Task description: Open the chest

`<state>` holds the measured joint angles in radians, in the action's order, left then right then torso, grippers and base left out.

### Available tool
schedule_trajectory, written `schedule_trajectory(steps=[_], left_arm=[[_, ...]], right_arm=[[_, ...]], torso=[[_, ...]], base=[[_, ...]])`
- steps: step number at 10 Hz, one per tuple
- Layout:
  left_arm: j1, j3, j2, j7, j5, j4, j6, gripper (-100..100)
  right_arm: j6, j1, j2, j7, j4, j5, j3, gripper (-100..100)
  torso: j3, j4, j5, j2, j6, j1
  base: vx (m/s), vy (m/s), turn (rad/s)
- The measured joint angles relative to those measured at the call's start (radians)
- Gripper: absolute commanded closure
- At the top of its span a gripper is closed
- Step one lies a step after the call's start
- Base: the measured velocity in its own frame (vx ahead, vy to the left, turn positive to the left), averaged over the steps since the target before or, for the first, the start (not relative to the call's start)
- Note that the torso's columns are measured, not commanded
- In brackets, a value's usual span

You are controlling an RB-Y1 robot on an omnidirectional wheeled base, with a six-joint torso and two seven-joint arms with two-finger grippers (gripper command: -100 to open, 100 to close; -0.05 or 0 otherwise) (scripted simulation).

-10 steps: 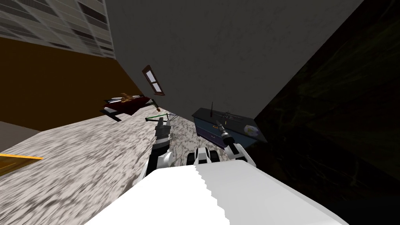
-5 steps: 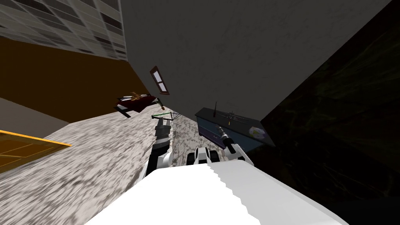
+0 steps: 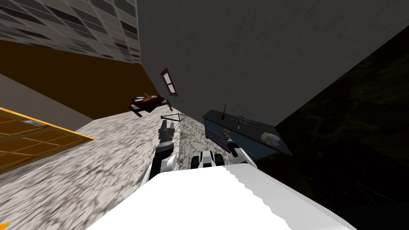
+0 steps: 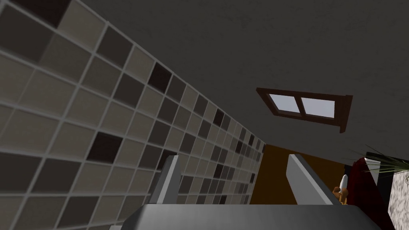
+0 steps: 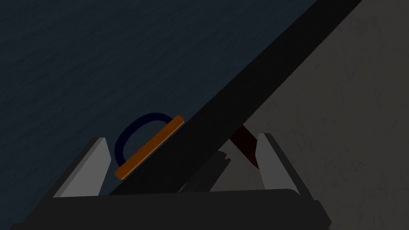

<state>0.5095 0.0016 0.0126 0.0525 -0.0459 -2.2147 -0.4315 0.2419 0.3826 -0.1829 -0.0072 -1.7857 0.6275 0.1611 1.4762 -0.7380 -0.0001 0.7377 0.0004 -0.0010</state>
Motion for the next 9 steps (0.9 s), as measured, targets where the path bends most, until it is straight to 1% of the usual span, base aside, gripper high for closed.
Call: schedule_trajectory(steps=[1, 2, 3, 4, 5, 6, 8, 9], left_arm=[[0.000, 0.000, 0.000, 0.000, 0.000, 0.000, 0.000, 0], [0.000, 0.000, 0.000, 0.000, 0.000, 0.000, 0.000, 0], [0.000, 0.000, 0.000, 0.000, 0.000, 0.000, 0.000, 0], [0.000, 0.000, 0.000, 0.000, 0.000, 0.000, 0.000, 0], [0.000, 0.000, 0.000, 0.000, 0.000, 0.000, 0.000, 0], [0.000, 0.000, 0.000, 0.000, 0.000, 0.000, 0.000, 0], [0.000, 0.000, 0.000, 0.000, 0.000, 0.000, 0.000, 0], [0.000, 0.000, 0.000, 0.000, 0.000, 0.000, 0.000, 0]], right_arm=[[0.032, 0.004, -0.006, 0.004, 0.010, 0.029, 0.010, -100], [0.060, -0.006, -0.008, 0.007, 0.035, 0.050, 0.010, -100], [0.081, -0.023, -0.009, 0.008, 0.079, 0.082, 0.006, -100], [0.110, -0.018, -0.013, 0.012, 0.086, 0.104, 0.013, -100], [0.134, -0.018, -0.013, 0.013, 0.093, 0.115, 0.014, -100], [0.162, -0.018, -0.015, 0.017, 0.113, 0.144, 0.019, -100], [0.231, -0.047, -0.017, 0.028, 0.171, 0.189, 0.027, -100], [0.268, -0.044, -0.019, 0.035, 0.182, 0.212, 0.032, -100]], torso=[[0.000, 0.000, 0.000, 0.000, -0.001, 0.001], [0.000, 0.000, 0.000, 0.000, 0.000, 0.001], [0.000, 0.000, 0.000, 0.000, -0.001, 0.002], [0.000, 0.000, 0.000, 0.000, 0.000, 0.001], [0.000, 0.000, 0.000, 0.000, 0.000, 0.000], [0.000, 0.000, 0.000, 0.000, -0.001, 0.001], [0.000, 0.000, 0.000, 0.000, -0.001, 0.001], [0.000, 0.000, 0.000, 0.001, 0.000, 0.001]], base=[[-0.006, 0.021, 0.147], [-0.010, 0.034, 0.230], [-0.005, 0.031, 0.110], [-0.001, 0.013, -0.012], [0.000, 0.024, 0.220], [0.000, 0.021, 0.126], [0.001, 0.026, 0.146], [-0.001, 0.033, 0.210]])
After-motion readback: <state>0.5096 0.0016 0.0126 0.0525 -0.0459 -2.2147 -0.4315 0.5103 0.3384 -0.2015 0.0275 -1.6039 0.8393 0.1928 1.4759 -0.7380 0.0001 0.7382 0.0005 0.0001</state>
